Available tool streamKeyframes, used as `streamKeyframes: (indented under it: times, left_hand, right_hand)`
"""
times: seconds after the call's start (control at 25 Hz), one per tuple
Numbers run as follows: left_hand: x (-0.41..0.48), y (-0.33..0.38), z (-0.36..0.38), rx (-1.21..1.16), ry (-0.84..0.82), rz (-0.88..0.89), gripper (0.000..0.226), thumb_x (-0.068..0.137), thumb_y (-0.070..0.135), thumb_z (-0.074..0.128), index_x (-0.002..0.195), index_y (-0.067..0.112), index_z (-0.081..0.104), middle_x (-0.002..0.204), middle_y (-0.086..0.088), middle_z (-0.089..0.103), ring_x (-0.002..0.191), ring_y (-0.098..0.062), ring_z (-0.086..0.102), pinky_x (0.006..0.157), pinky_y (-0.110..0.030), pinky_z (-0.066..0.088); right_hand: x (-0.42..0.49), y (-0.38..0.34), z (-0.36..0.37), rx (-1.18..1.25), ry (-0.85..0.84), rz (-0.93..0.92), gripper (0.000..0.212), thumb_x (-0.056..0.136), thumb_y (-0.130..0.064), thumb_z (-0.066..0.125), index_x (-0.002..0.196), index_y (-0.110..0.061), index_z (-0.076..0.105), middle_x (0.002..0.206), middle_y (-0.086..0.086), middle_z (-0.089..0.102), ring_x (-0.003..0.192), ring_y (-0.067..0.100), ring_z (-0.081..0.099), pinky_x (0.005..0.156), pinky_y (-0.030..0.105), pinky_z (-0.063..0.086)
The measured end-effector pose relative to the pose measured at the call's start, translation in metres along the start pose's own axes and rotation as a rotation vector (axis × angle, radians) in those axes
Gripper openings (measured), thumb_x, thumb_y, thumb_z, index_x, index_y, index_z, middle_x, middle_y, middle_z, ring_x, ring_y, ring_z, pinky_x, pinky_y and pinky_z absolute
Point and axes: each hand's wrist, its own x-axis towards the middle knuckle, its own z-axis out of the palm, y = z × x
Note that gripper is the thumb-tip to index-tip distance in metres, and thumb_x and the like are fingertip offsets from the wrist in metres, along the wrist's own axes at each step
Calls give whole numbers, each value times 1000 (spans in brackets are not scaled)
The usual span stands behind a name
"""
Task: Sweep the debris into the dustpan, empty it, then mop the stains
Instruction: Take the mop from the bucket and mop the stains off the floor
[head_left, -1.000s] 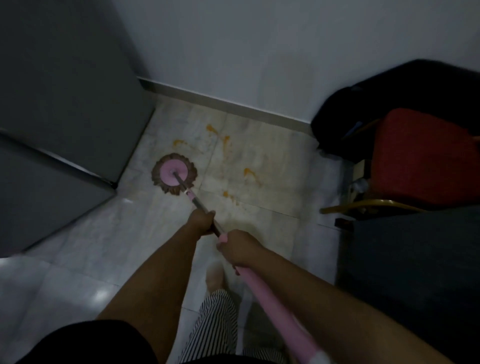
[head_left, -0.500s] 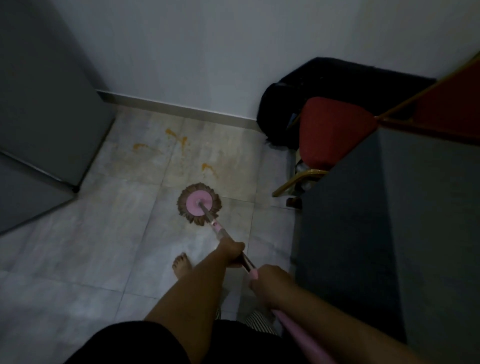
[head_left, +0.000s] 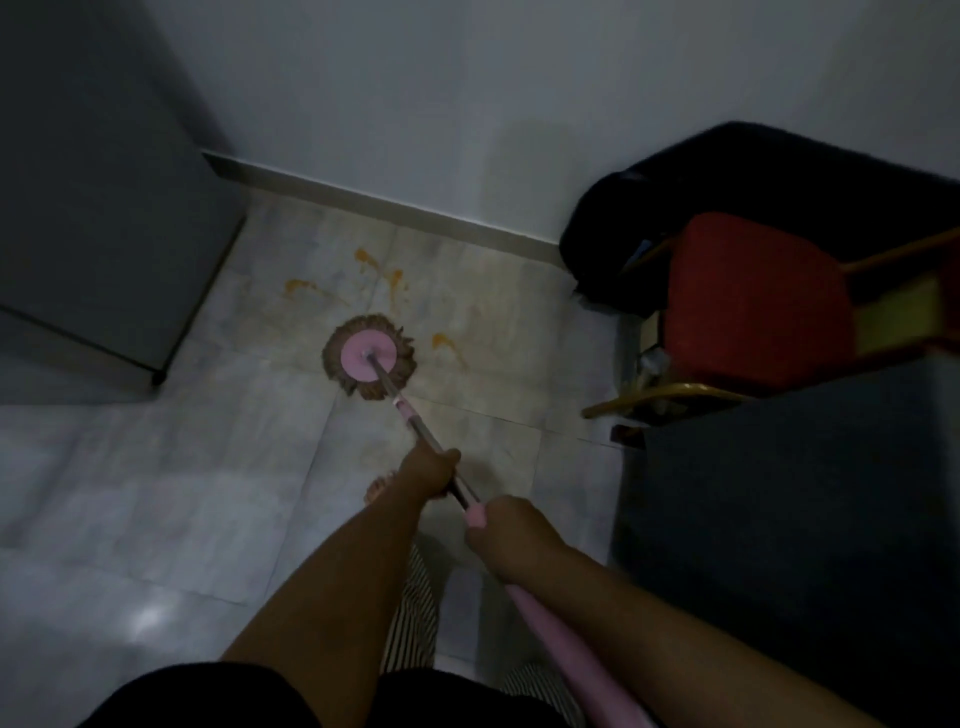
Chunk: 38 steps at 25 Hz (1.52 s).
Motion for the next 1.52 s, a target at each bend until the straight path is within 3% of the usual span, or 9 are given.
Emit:
streamKeyframes:
  times: [0.16,0.28,0.48,0.72,0.88,0.96,1.16,1.32,1.52]
  left_hand:
    - [100,42,-129,-20,148,-2,53,96,28,52,140,-1,44,136,-23,52,119,-36,55,98,-35,48]
    - [168,65,-206,-61,209,-30,52,96,29,53,130,-10,51,129,-30,55,117,-40,57,98,-46,49]
    - [204,86,-246,-106,228,-59,52,96,29,53,129,-11,51,127,-30,55,113,-40,59,95,-47,52]
    - [142,105,-162,-2,173,-62,45,95,25,50,128,-5,55,122,-23,63,108,-34,65,69,-26,56]
    - [67,87,-61,99,43,-10,59,96,28,51,143,-6,35,139,-25,48,124,-36,52,100,-37,47]
    - [26,74,-2,93,-24,-38,61,97,28,50,144,-6,30,140,-25,46,124,-35,52,100,-39,48]
    - [-54,37,129,260,-208,-79,44,98,16,43,138,-2,44,131,-17,58,107,-26,64,52,-21,55]
    - [-66,28,146,251,-214,-165,37,102,17,39,134,1,37,112,-17,58,96,-25,62,78,-26,55]
    - [-6,57,74,86,-81,-62,58,99,28,42,149,5,22,132,-21,52,107,-33,59,76,-34,54]
  right_hand:
    - [108,-124,-31,-37,21,-85,28,94,-29,54,107,-7,65,94,7,65,88,21,64,62,20,38]
    - [180,-194,-42,-29,41,-133,30,93,-24,55,115,-6,62,108,11,67,93,25,67,64,24,43]
    - [226,-231,-51,-76,56,-113,25,91,-27,58,110,-11,63,78,1,60,68,18,62,51,21,42]
    - [165,-159,-70,-61,64,-61,35,93,-36,55,116,-11,64,98,6,67,85,22,66,63,23,41]
    - [80,-64,-58,-19,81,34,38,94,-36,54,119,-9,64,110,8,68,96,23,66,66,22,39]
    - [31,-10,-45,12,69,72,38,94,-36,54,119,-9,64,110,8,67,93,22,64,66,21,39]
    - [-66,114,-12,114,75,175,39,93,-35,52,121,-10,62,104,8,64,78,16,54,52,18,35]
    - [-77,131,-4,202,70,179,36,95,-34,50,119,-12,64,99,6,65,77,14,59,52,17,38]
    - [-7,59,-37,216,70,92,38,97,-35,51,119,-7,65,89,3,60,75,14,57,50,18,38]
